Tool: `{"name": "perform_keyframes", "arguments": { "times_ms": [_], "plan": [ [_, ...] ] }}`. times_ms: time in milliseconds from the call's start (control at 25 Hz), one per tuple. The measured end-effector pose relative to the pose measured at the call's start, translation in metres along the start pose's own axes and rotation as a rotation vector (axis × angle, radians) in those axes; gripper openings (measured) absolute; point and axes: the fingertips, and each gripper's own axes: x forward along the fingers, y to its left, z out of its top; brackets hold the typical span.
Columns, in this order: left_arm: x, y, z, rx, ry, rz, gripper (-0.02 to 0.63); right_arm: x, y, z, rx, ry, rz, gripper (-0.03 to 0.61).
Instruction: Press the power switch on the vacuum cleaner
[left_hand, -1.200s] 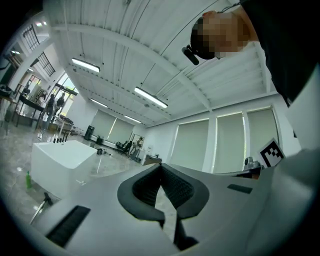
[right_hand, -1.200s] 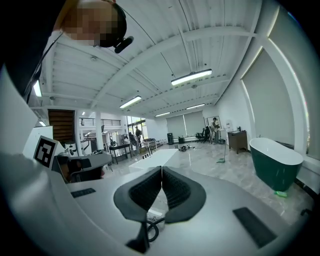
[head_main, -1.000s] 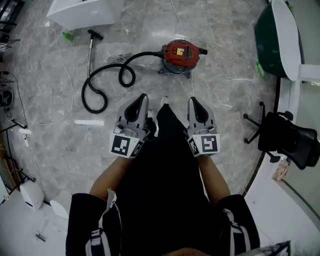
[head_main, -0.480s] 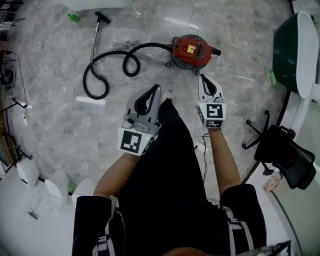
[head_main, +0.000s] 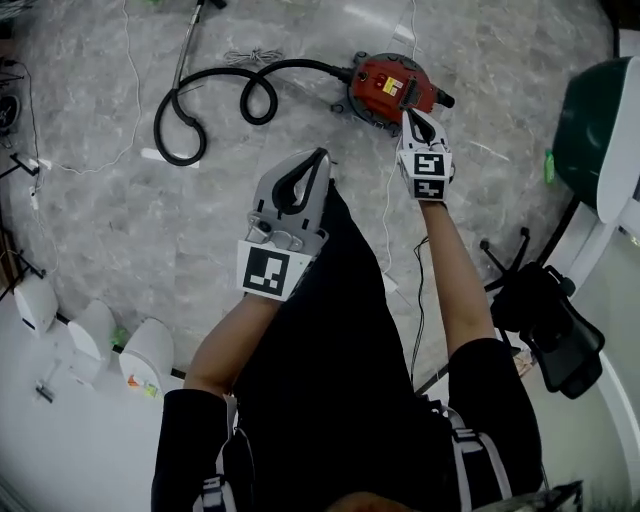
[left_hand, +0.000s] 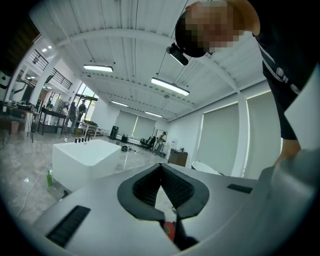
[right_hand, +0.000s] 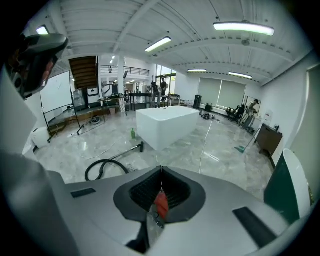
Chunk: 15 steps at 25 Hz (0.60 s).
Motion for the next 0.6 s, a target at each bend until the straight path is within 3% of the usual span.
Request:
{"name": "perform_keyframes", "arguments": {
  "times_ms": [280,600],
  "plan": [
    [0.018,-0.003,-0.025,-0.032,0.030,-0.012,0.014,0.065,-0.020,-0.028,-0.043,0.099,0.035,0.018],
    [0.048,0.004,-0.053,-0.069,0.041,-0.018,0.014,0.118,-0.021,-0.069,-0.016,0.177,0.090,0.018]
  ]
}}
